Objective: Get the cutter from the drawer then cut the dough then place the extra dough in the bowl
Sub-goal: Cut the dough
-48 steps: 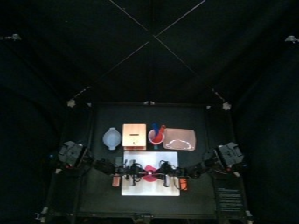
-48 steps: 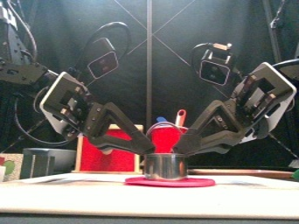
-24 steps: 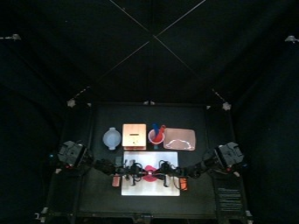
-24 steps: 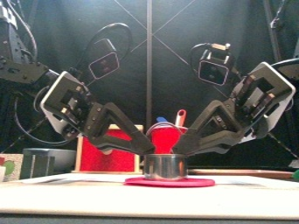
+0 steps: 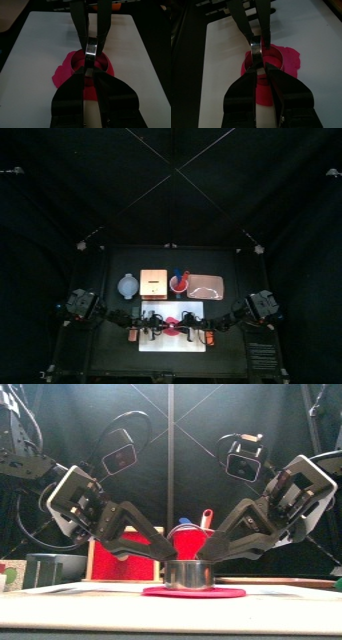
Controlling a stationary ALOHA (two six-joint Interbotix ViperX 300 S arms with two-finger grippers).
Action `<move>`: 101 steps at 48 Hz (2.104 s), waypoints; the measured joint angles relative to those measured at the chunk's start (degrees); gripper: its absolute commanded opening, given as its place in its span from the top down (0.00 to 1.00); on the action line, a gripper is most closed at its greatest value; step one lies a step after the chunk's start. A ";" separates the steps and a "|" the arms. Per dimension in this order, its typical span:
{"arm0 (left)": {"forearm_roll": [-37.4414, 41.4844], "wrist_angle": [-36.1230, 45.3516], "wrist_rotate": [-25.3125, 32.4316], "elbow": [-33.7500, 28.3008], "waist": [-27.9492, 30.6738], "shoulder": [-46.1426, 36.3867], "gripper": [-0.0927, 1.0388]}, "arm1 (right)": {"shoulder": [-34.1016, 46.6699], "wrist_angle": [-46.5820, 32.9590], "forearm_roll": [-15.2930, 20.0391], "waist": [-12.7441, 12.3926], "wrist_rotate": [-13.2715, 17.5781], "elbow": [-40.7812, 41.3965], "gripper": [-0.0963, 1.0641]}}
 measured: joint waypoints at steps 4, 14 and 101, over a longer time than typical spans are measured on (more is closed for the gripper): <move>0.00 0.26 0.00 0.00 0.00 0.00 0.55 | 0.00 0.00 0.00 0.00 0.09 0.00 0.55; 0.00 1.32 0.00 -0.18 0.09 0.00 0.55 | 0.00 -0.09 0.00 -0.09 0.09 -0.09 0.55; -0.09 3.16 0.09 -0.62 0.26 -0.18 0.48 | 0.18 2.99 -0.09 -0.18 0.09 -1.49 0.52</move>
